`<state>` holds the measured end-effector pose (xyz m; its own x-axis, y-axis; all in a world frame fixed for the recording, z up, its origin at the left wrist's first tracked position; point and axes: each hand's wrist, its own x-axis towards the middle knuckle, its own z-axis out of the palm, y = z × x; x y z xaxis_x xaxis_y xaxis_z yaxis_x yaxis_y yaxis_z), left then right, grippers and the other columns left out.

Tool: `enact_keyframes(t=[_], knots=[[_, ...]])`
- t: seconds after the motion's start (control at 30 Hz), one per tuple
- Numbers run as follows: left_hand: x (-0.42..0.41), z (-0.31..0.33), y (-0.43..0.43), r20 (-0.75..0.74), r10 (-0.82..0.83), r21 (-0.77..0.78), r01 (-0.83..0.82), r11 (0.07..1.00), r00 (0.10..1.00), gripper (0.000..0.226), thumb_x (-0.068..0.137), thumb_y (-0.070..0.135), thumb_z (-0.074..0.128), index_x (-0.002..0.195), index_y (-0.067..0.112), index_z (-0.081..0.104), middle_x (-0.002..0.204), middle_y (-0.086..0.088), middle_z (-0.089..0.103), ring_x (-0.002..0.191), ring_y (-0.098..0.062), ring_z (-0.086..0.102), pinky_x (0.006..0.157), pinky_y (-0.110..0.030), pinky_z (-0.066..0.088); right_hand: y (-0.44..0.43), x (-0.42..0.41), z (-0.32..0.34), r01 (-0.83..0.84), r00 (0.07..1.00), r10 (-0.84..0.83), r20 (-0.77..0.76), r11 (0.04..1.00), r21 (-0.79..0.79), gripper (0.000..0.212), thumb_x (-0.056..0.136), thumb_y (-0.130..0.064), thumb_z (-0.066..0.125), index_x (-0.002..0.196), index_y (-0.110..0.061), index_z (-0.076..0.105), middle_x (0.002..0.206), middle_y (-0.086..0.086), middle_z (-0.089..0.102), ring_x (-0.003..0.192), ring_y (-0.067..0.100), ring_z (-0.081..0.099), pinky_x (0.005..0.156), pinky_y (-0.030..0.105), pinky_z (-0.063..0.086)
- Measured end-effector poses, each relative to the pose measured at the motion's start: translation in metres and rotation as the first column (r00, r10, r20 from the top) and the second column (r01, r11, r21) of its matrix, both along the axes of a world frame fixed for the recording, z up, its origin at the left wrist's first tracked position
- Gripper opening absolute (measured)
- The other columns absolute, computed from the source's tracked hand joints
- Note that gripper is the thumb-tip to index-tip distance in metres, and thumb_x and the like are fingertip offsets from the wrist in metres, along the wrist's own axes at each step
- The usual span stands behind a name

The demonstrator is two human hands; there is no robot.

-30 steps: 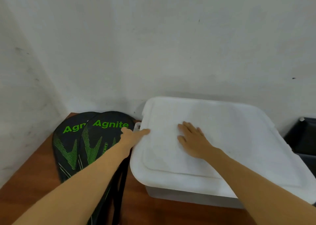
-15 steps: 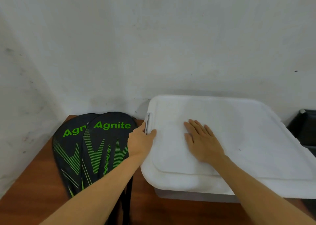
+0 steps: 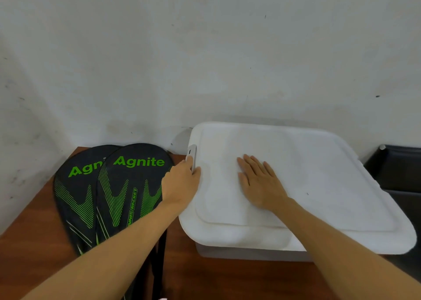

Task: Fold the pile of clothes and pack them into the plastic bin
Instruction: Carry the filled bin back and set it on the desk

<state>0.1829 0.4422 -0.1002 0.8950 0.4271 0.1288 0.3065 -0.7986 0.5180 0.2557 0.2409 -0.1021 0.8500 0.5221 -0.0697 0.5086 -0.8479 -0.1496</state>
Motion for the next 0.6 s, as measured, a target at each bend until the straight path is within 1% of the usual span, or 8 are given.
enact_keyframes(t=[0.1,0.17,0.23,0.3,0.37,0.43,0.5,0.6], knots=[[0.005,0.01,0.003,-0.074,-0.065,0.107,0.073,0.992,0.995,0.033,0.096,0.031,0.045,0.123,0.011,0.049,0.114,-0.006,0.054,0.098,-0.026,0.055,0.086,-0.038,0.047,-0.006,0.011,0.014,-0.052,0.991,0.057,-0.12,0.998,0.043,0.054,0.103,-0.038,0.027,0.154,-0.024,0.015,0.162,-0.003,0.008,0.149,0.014,0.005,0.121,0.035,0.003],[0.013,0.017,0.0,-0.094,-0.132,0.174,0.147,0.974,0.987,0.05,0.094,0.023,0.048,0.141,0.01,0.035,0.141,-0.01,0.041,0.125,-0.028,0.044,0.104,-0.037,0.037,-0.02,0.023,0.031,-0.065,0.973,0.082,-0.214,0.994,0.088,0.053,0.1,-0.035,0.041,0.15,-0.022,0.029,0.158,-0.002,0.023,0.145,0.02,0.024,0.119,0.035,0.018],[0.022,0.03,-0.019,-0.069,-0.226,0.147,0.234,0.961,0.972,0.054,0.094,0.018,0.049,0.145,0.01,0.032,0.151,-0.008,0.032,0.139,-0.024,0.031,0.114,-0.033,0.022,-0.047,0.033,0.047,-0.032,0.982,0.047,-0.181,0.996,0.088,0.045,0.099,-0.033,0.046,0.142,-0.021,0.042,0.148,-0.001,0.039,0.134,0.021,0.041,0.112,0.036,0.03],[0.029,0.041,-0.051,-0.02,-0.322,0.046,0.323,0.945,0.946,0.048,0.096,0.017,0.049,0.143,0.014,0.039,0.149,-0.002,0.037,0.136,-0.018,0.035,0.111,-0.026,0.02,-0.084,0.042,0.058,0.062,0.994,-0.053,-0.095,0.993,0.1,0.039,0.099,-0.029,0.047,0.136,-0.02,0.048,0.14,0.0,0.045,0.127,0.02,0.047,0.108,0.035,0.035],[0.034,0.046,-0.09,0.005,-0.432,-0.058,0.432,0.9,0.902,0.043,0.097,0.02,0.048,0.14,0.019,0.043,0.144,0.004,0.042,0.127,-0.014,0.043,0.103,-0.022,0.029,-0.129,0.051,0.062,0.185,0.982,-0.179,-0.058,0.975,0.124,0.038,0.098,-0.026,0.05,0.134,-0.017,0.049,0.136,0.003,0.048,0.123,0.021,0.048,0.103,0.034,0.039],[0.039,0.044,-0.133,-0.017,-0.538,-0.114,0.533,0.838,0.842,0.038,0.098,0.024,0.047,0.137,0.024,0.046,0.141,0.008,0.043,0.124,-0.011,0.046,0.098,-0.017,0.032,-0.176,0.058,0.059,0.298,0.954,-0.292,-0.066,0.946,0.124,0.04,0.097,-0.025,0.051,0.135,-0.015,0.047,0.135,0.006,0.048,0.122,0.023,0.049,0.101,0.035,0.041],[0.044,0.039,-0.176,-0.042,-0.618,-0.164,0.605,0.779,0.785,0.035,0.099,0.026,0.047,0.133,0.026,0.05,0.14,0.01,0.045,0.123,-0.01,0.047,0.1,-0.017,0.032,-0.218,0.062,0.054,0.391,0.919,-0.381,-0.1,0.913,0.12,0.045,0.096,-0.026,0.052,0.138,-0.013,0.043,0.138,0.01,0.044,0.122,0.027,0.048,0.101,0.037,0.042],[0.054,0.03,-0.229,-0.111,-0.684,-0.23,0.651,0.723,0.721,0.036,0.1,0.029,0.045,0.136,0.026,0.048,0.144,0.01,0.042,0.124,-0.011,0.047,0.107,-0.024,0.034,-0.265,0.063,0.043,0.511,0.858,-0.489,-0.159,0.844,0.163,0.053,0.097,-0.034,0.051,0.142,-0.01,0.036,0.142,0.015,0.038,0.125,0.032,0.044,0.105,0.042,0.039]])
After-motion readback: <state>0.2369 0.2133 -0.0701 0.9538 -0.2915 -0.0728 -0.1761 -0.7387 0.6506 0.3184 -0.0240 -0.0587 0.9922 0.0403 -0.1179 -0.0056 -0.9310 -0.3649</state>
